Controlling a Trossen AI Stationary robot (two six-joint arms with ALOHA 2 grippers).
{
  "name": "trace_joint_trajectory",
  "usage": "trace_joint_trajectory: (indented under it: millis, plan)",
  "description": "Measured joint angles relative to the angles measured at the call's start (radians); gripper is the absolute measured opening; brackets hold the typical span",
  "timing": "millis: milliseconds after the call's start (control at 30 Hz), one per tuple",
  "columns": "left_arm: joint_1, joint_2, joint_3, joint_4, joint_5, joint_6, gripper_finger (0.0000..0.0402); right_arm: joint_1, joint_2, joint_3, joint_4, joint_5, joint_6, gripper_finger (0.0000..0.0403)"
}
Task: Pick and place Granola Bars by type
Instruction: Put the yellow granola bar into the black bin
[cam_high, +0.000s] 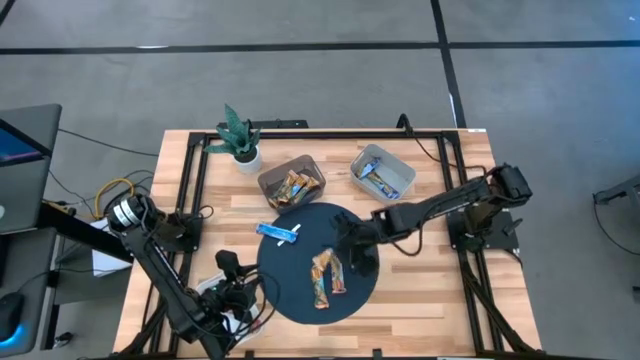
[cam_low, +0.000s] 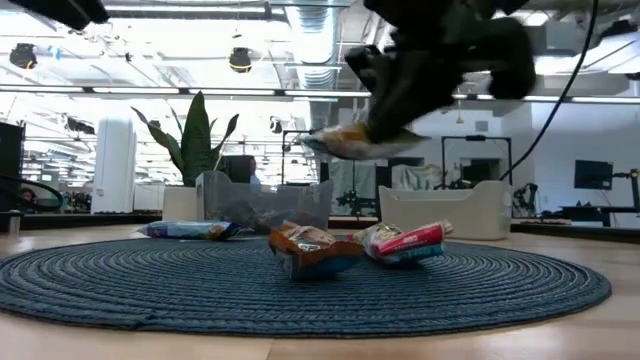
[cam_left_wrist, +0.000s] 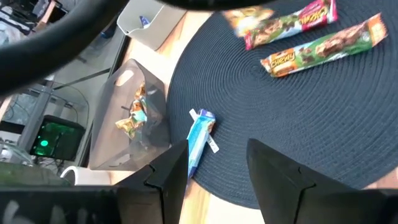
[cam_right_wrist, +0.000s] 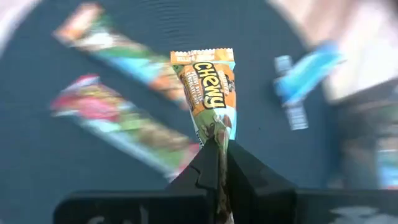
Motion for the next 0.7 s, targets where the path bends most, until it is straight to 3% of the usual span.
trace_joint_trajectory:
  millis: [300, 467, 700]
  plan:
    - [0.000, 0.000, -0.071, 0.004, 0.005, -0.045, 0.0157, -0.214, 0.014, 0.010, 0.340, 0.024, -0.235, 0.0008]
    - [0.000, 0.000, -0.094, 0.001, 0.007, -0.070, 0.0157, -0.349, 0.036, 0.008, 0.533, -0.101, -0.279, 0.0007]
    - [0.000, 0.000, -0.093, 0.002, 0.006, -0.068, 0.0157, -0.503, 0.153, 0.028, 0.766, -0.278, -0.170, 0.0014]
